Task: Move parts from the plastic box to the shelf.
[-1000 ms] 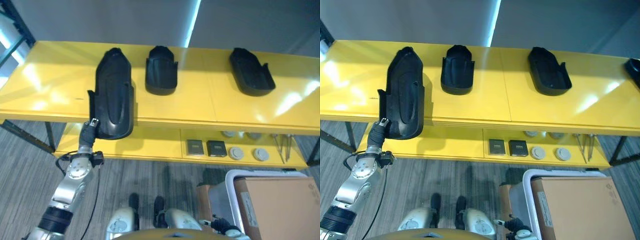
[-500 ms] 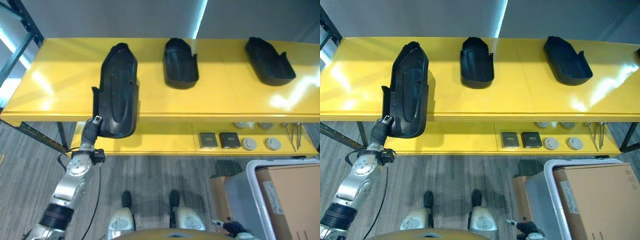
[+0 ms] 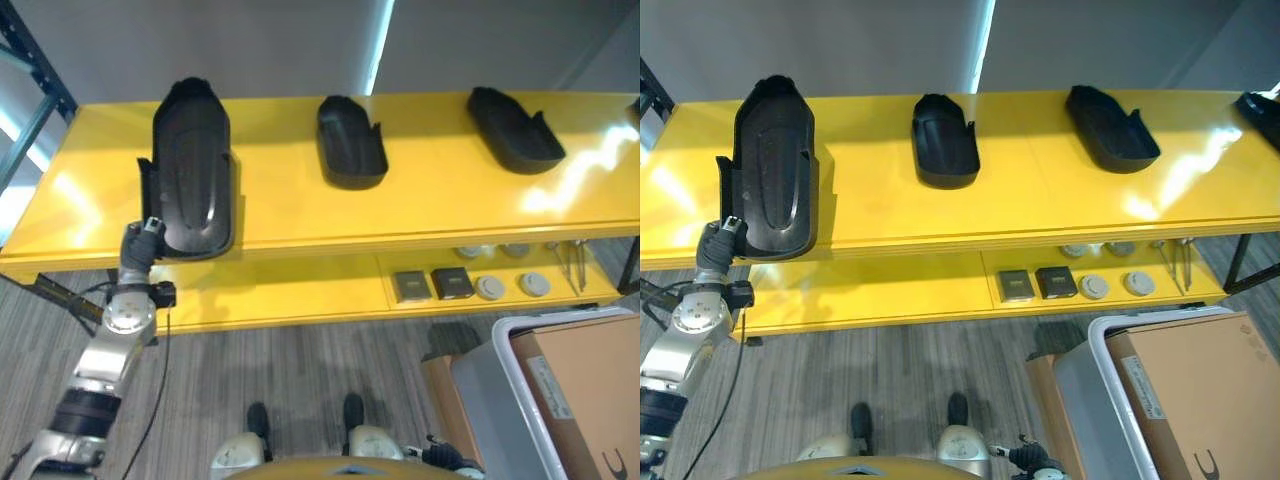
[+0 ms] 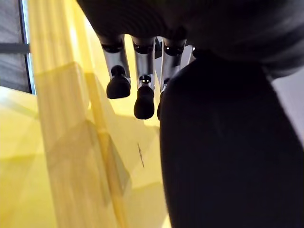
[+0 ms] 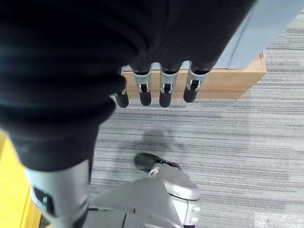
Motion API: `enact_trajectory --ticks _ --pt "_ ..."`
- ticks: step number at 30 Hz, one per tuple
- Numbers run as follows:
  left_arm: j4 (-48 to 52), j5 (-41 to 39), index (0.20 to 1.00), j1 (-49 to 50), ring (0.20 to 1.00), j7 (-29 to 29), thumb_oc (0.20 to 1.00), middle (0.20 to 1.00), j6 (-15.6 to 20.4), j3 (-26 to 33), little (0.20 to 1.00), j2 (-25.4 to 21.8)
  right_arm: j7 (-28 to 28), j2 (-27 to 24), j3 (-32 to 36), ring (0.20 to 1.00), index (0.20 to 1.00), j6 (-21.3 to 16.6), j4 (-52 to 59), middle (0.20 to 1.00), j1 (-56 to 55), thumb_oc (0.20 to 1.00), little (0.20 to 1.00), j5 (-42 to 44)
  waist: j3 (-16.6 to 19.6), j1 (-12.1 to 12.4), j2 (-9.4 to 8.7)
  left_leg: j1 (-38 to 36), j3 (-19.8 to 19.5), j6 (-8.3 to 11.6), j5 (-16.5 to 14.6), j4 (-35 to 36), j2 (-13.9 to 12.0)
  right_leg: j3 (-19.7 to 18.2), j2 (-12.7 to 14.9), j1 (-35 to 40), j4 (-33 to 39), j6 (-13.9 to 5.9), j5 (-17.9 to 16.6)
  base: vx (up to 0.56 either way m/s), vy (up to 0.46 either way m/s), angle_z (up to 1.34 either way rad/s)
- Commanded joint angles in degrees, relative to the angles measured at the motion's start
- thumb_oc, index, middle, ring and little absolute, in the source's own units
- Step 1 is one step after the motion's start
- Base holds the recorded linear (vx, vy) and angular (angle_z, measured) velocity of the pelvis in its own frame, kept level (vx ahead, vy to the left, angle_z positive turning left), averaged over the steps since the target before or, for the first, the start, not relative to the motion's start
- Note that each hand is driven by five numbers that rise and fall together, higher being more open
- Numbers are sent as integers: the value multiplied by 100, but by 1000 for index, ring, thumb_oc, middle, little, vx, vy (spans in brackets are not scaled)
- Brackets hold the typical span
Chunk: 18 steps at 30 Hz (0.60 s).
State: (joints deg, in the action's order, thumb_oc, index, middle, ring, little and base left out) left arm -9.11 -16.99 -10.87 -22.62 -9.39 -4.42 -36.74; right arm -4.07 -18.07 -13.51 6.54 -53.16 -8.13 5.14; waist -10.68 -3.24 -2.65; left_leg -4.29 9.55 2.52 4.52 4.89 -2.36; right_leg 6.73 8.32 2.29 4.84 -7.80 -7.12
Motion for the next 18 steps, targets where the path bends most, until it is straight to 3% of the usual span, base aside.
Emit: enact_trajectory --ticks 1,4,6,8,14,18 --pt "-1259 -4 200 -1214 200 5 200 200 -176 163 200 -520 131 -507 -247 1000 1000 222 72 1000 -138 1000 1000 -224 130 -103 201 242 -71 -10 -104 -220 -342 -46 -74 -177 -430 -202 270 103 4 -9" --pt "-2566 -4 200 -1843 200 257 200 200 -281 -84 200 -952 275 -707 -314 1000 1000 314 42 1000 -63 1000 1000 -287 105 -203 224 341 -16 13 -121 -353 -423 -125 -113 -261 -522 -166 326 51 8 -15" --pt "-2916 306 200 -2094 200 337 200 200 -478 -232 200 -1124 308 -794 -364 1000 1000 331 -16 1000 5 1000 1000 -272 62 -233 228 414 -13 17 -132 -432 -450 -176 -138 -319 -575 -141 351 0 23 -21" --pt "-4096 661 200 -3028 200 967 200 200 -789 -757 200 -1723 401 -1015 -508 1000 1000 125 -196 1000 161 1000 1000 -159 -166 -339 217 698 -6 -23 -177 -705 -491 -351 -196 -529 -750 -84 406 -33 52 -11" --pt "-4587 724 200 -3761 200 1257 200 200 -813 -1229 200 -2085 440 -1067 -591 1000 1000 -65 -230 1000 250 1000 1000 -15 -378 -378 153 969 -43 -73 -248 -967 -482 -477 -219 -708 -871 -63 415 -29 13 -7" --pt "-4781 977 200 -4226 200 1260 200 200 -793 -1569 200 -2210 412 -1013 -729 1000 1000 -192 -194 1000 385 1000 1000 211 -558 -389 5 1284 -60 -121 -317 -1255 -487 -567 -251 -918 -963 -32 376 -66 -30 0"
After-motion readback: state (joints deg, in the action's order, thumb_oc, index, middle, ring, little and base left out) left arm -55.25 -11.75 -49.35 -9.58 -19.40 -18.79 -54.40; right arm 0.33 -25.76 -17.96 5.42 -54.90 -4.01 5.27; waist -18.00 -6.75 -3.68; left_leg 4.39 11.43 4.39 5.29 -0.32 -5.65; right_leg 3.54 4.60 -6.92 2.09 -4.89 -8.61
